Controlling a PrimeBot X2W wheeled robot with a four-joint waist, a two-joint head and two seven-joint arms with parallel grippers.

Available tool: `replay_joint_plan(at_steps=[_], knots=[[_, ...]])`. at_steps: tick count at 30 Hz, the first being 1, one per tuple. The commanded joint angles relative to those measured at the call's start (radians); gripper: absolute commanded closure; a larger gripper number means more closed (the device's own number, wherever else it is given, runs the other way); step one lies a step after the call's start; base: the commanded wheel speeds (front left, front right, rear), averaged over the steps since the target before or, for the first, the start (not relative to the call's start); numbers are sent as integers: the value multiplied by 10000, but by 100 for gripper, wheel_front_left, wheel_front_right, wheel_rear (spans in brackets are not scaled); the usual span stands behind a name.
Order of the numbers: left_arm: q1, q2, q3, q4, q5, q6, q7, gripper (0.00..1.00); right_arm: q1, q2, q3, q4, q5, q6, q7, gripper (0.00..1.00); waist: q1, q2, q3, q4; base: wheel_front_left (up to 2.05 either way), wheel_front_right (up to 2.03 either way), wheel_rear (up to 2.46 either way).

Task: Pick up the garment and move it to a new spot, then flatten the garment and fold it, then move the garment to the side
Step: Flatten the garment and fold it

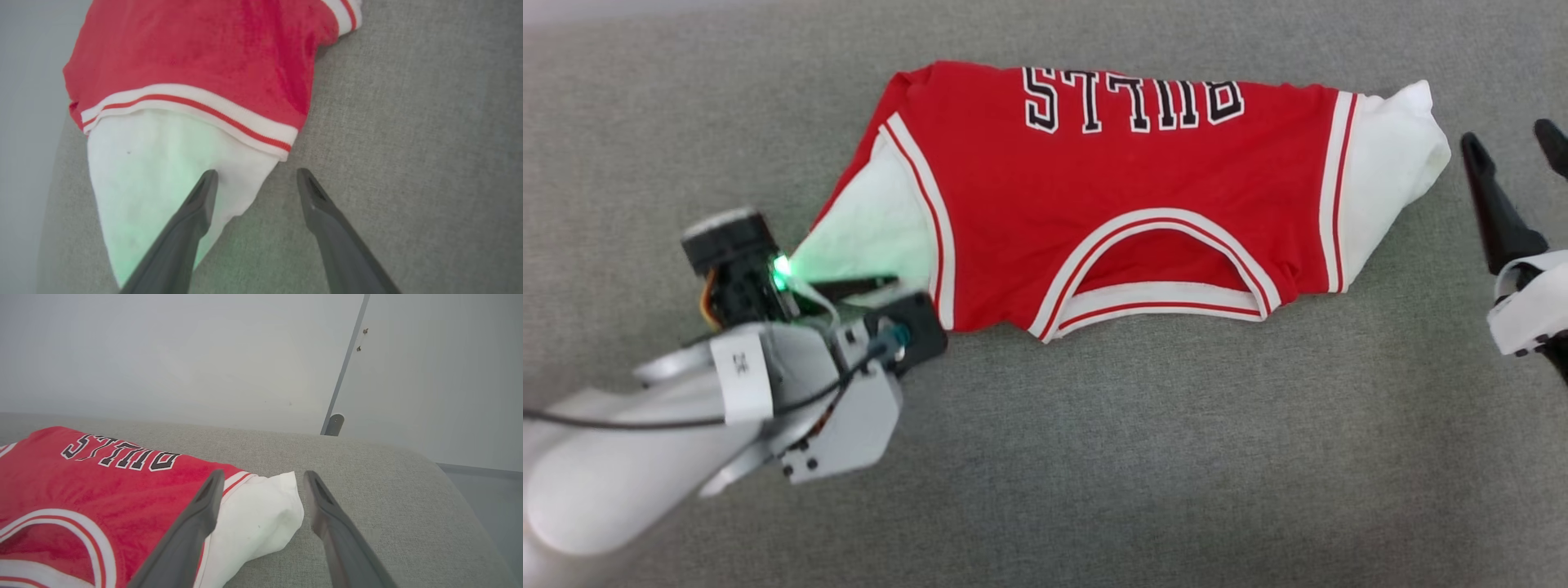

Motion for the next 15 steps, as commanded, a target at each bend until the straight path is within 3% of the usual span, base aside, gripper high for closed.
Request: replay_joint_plan(at_steps=[1, 10, 11, 12, 13, 15], knots=[[170, 16, -1, 5, 87, 22, -65, 0, 90, 44, 41, -92, -70, -10, 8, 0, 0, -1, 64, -57, 0, 0, 0], [311, -35, -11, 306, 1046, 21, -592, 0, 18, 108, 312, -395, -86, -10, 241, 0, 0, -1, 186, -33, 0, 0, 0], [304, -46, -13, 404, 1170, 21, -668, 7, 32, 85, 343, -405, -64, -10, 260, 0, 0, -1, 192, -28, 0, 0, 0], [277, -73, -15, 499, 1249, 21, -783, 24, 48, 62, 367, -416, -54, -10, 274, 0, 0, -1, 193, -23, 0, 0, 0], [264, -109, -13, 588, 1287, 21, -887, 49, 73, 37, 415, -427, -53, -10, 329, 0, 0, -1, 188, -18, 0, 0, 0], [287, -176, -15, 747, 1371, 21, -1037, 65, 121, -29, 522, -440, -43, -10, 388, 0, 0, -1, 178, -12, 0, 0, 0]])
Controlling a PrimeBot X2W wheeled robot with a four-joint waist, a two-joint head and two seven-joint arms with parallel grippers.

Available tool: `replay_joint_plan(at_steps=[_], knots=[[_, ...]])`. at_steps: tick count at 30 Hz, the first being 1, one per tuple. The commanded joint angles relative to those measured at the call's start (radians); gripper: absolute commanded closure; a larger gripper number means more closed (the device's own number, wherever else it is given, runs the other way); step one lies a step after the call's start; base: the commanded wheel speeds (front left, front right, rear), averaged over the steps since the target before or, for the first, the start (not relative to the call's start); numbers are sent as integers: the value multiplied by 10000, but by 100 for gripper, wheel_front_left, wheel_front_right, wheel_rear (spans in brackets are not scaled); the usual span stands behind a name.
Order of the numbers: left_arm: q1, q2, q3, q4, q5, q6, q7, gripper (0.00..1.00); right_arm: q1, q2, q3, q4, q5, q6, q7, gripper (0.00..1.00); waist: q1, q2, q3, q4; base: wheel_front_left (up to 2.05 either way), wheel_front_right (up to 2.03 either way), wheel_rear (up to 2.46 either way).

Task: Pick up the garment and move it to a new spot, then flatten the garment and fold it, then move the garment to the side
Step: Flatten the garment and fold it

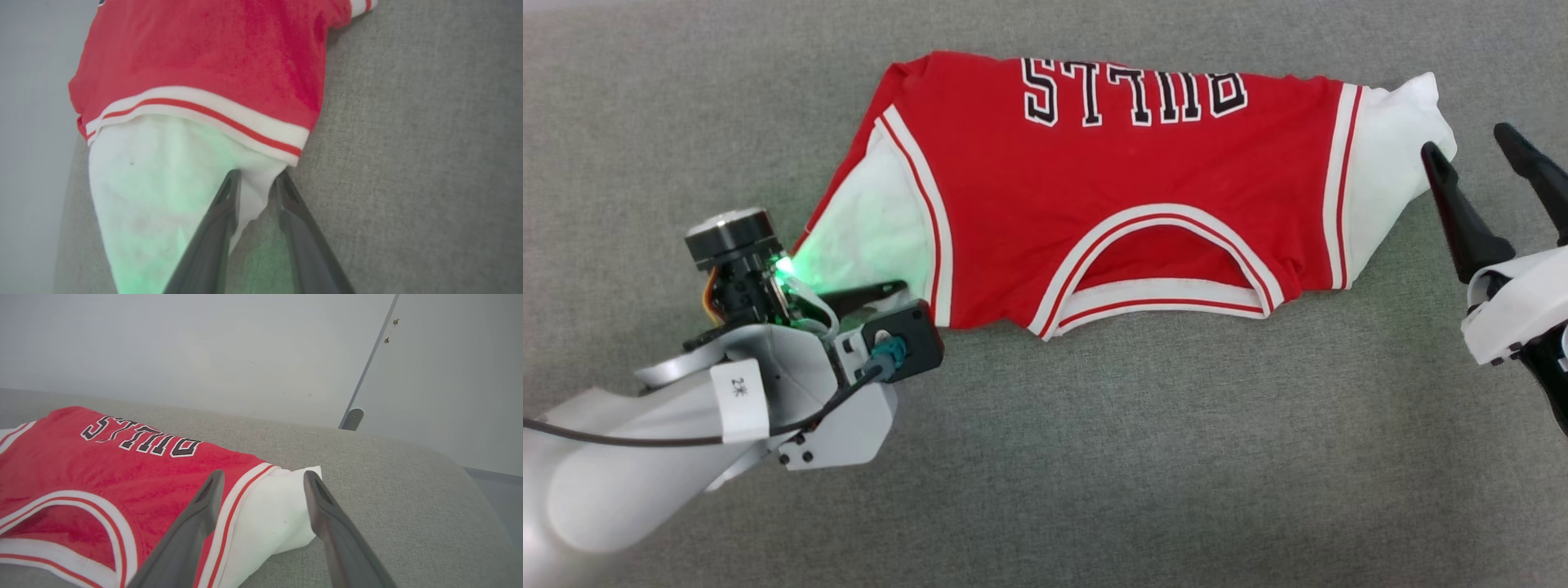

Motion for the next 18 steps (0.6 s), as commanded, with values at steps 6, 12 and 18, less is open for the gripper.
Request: replay_joint_plan(at_steps=[6, 12, 18], knots=[[-38, -212, -14, 411, -243, 21, -276, 100, 198, -764, 891, -153, -76, -10, 308, 0, 0, 0, -17, 15, 0, 0, 0], [-145, -389, -16, 314, -517, 19, -145, 100, -45, -3074, 3148, -595, 113, -10, 1275, 0, 0, 0, 95, 149, 0, 0, 0], [-386, -561, -14, 160, -717, 19, -132, 100, -1253, -5002, 5483, -849, 550, -10, 1697, 0, 0, 0, 375, 371, 0, 0, 0]])
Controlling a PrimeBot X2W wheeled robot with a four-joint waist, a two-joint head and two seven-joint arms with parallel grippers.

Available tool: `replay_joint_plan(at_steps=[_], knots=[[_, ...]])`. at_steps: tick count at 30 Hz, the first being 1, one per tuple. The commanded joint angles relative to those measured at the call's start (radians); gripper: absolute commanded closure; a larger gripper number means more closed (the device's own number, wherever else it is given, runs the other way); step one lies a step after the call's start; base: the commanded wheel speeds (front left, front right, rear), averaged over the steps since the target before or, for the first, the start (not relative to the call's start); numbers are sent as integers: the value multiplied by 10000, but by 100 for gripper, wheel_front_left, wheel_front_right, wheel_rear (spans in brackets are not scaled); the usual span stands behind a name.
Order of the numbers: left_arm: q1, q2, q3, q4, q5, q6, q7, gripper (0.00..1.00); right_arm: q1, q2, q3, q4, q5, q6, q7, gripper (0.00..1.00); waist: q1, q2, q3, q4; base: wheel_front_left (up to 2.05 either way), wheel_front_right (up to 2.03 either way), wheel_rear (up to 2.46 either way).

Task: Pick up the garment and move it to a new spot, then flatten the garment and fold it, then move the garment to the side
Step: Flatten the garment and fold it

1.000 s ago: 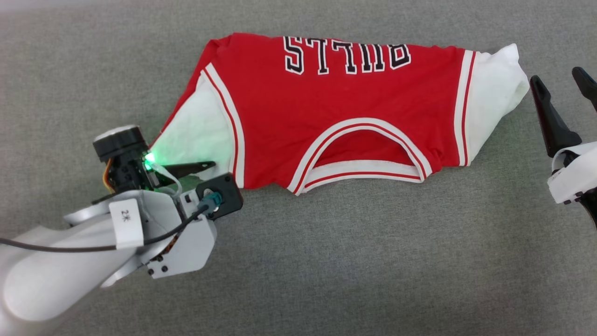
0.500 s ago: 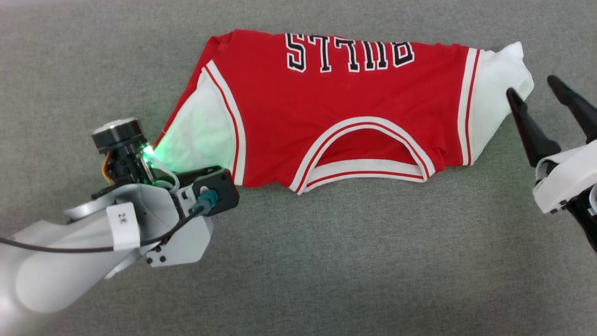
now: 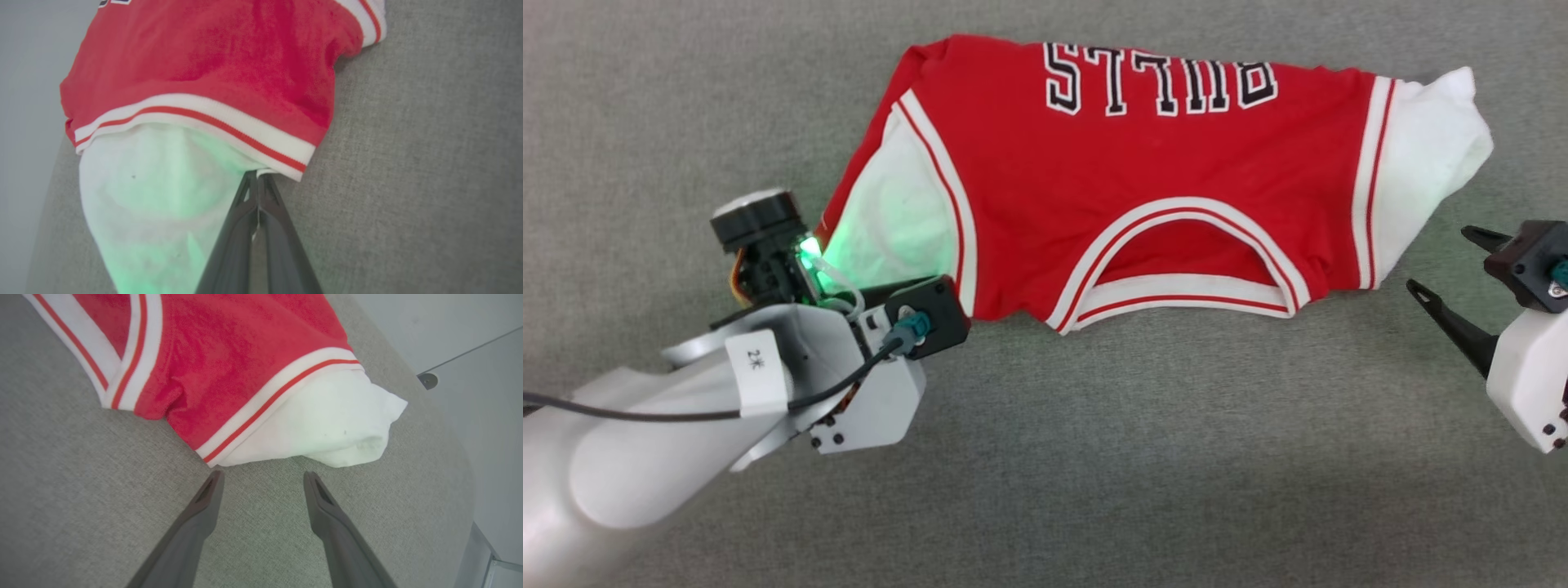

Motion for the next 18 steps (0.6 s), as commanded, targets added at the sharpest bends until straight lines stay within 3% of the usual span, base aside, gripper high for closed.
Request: replay_joint_plan(at_steps=[1, 7, 16, 18], knots=[[-103, -71, -14, -40, -76, 19, 15, 100, -412, -200, 465, 60, 40, -10, 30, 0, 0, 0, 172, 141, 0, 0, 0], [-419, -215, -16, -151, -88, 19, 65, 100, -2229, -671, 2606, 899, -189, -10, -332, 0, 0, 0, 570, 430, 0, 0, 0], [-610, -267, -40, -92, -171, 19, -19, 100, -3925, -178, 4662, 2586, 23, -8, -1374, 0, 0, 0, 901, 685, 0, 0, 0], [-607, -276, -47, -20, -235, 19, -72, 100, -4109, -70, 5081, 2977, 140, -10, -1447, 75, 0, 0, 902, 708, 0, 0, 0]])
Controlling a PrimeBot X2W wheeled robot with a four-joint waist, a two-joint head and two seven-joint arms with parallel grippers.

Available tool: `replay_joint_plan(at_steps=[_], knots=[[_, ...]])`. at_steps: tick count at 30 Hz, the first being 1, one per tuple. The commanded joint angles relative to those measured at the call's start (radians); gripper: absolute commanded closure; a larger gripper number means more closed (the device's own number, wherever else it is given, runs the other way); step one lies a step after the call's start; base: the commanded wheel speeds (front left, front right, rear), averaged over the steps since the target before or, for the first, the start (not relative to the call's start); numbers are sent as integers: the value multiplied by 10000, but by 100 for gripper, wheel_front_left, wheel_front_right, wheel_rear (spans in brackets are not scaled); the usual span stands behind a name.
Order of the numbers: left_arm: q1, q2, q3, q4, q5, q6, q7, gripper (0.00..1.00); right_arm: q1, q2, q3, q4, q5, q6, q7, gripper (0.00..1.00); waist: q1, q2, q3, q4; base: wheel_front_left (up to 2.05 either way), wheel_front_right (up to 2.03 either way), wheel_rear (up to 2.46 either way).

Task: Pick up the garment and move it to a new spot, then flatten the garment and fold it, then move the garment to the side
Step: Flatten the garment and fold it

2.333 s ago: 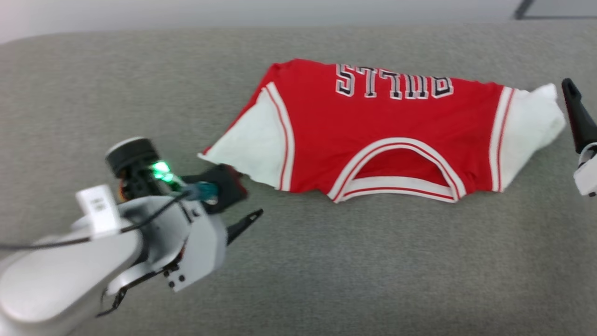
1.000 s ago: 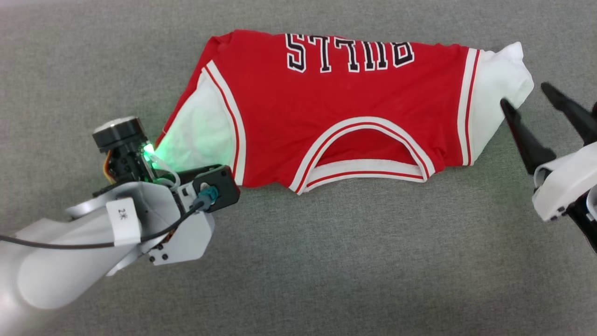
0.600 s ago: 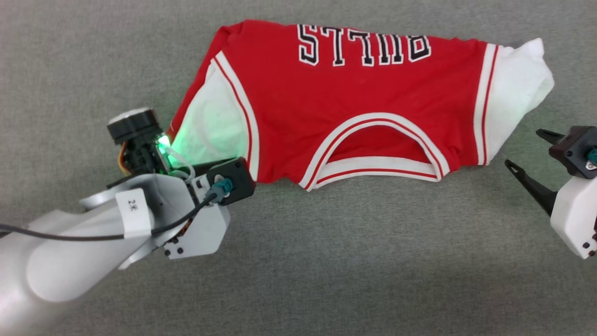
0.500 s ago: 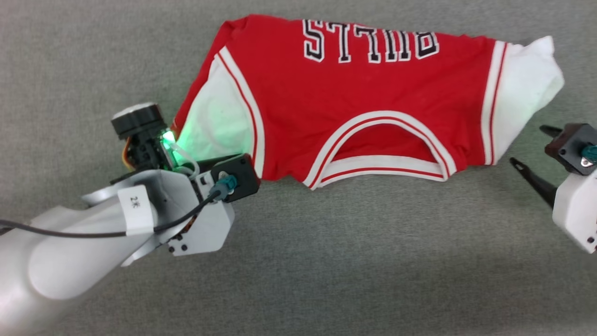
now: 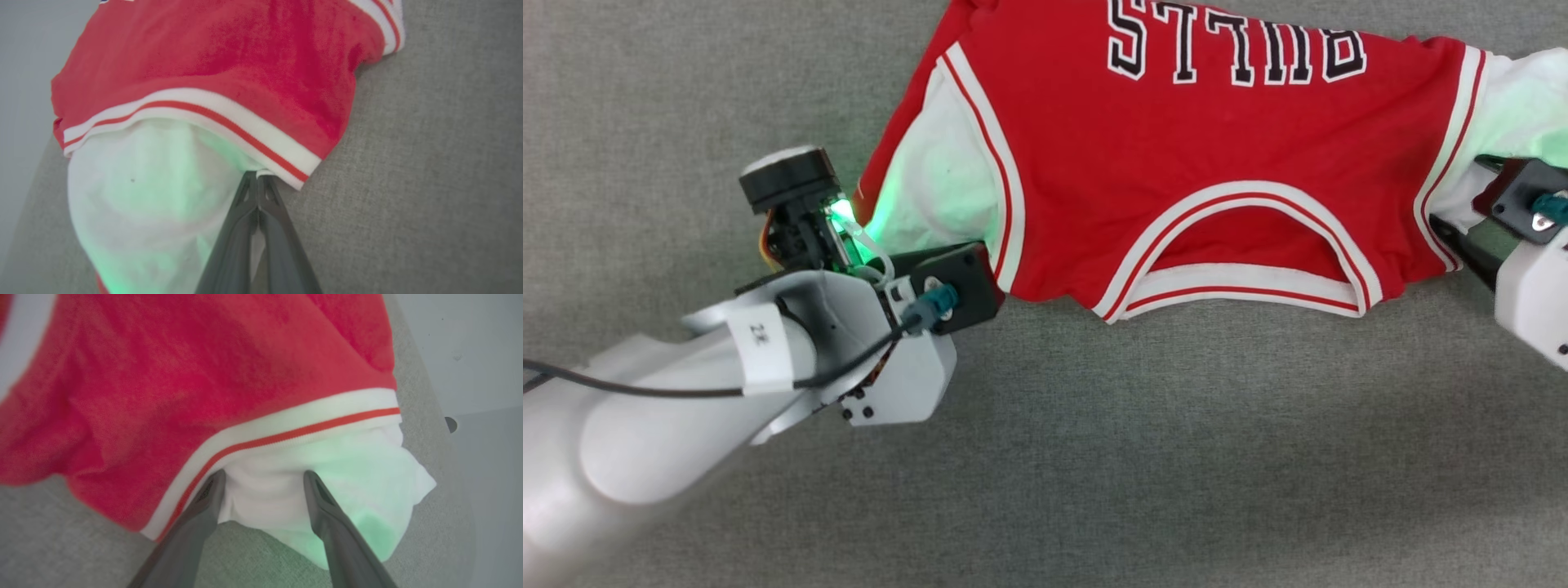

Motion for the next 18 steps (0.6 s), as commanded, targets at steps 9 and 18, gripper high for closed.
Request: replay_joint_plan(at_steps=[9, 18], knots=[[-322, -238, -48, 995, -2903, 22, -1535, 100, -27, 26, 26, 602, 1056, -13, -1105, 100, 0, 0, -574, -10, 0, 0, 0], [-719, -119, 580, 714, -6376, 21, -2987, 100, 478, -435, -2284, 135, 2773, -13, -1966, 100, 0, 0, -1059, -10, 0, 0, 0]])
